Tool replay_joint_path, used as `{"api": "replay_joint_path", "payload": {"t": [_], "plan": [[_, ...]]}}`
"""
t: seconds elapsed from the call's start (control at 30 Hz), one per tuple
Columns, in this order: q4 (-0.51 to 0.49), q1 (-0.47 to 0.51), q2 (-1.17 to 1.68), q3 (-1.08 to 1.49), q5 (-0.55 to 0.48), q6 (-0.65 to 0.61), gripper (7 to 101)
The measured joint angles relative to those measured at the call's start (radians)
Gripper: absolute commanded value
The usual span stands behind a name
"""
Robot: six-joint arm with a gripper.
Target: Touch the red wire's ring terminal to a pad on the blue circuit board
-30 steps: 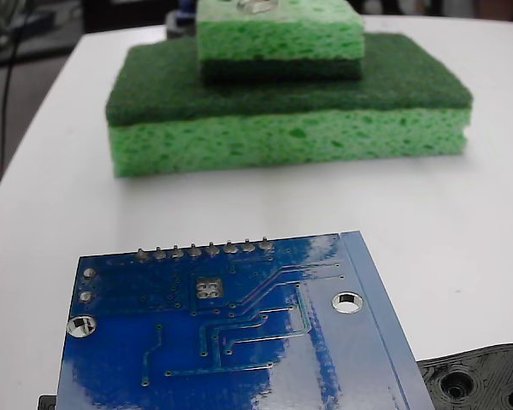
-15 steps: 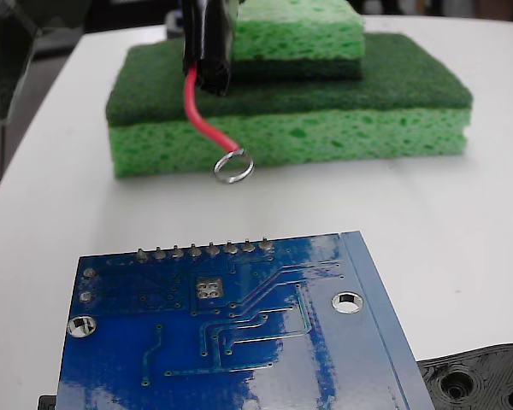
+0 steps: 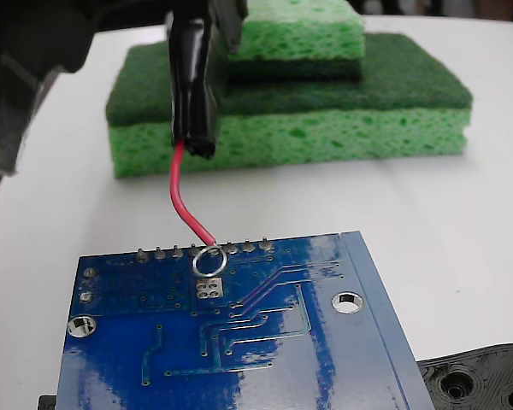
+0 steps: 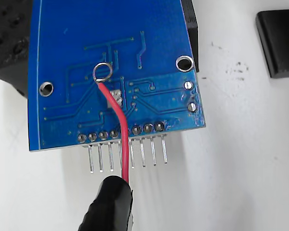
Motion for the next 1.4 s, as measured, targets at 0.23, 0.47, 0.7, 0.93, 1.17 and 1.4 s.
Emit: {"api": "replay_joint_path", "payload": {"t": [0.23, 0.47, 0.7, 0.93, 1.17, 1.4], "plan": [[0.006, -0.006, 0.002, 0.002, 0.012, 0.003, 100.3], [0.005, -0.008, 0.002, 0.006, 0.014, 0.005, 100.3], [-0.003, -0.009, 0.002, 0.018, 0.02, 0.008, 100.3], [-0.003, -0.009, 0.002, 0.02, 0.021, 0.008, 100.3], [-0.014, -0.011, 0.002, 0.031, 0.021, 0.011, 100.3], [-0.012, -0.011, 0.005, 0.032, 0.021, 0.011, 100.3]]}}
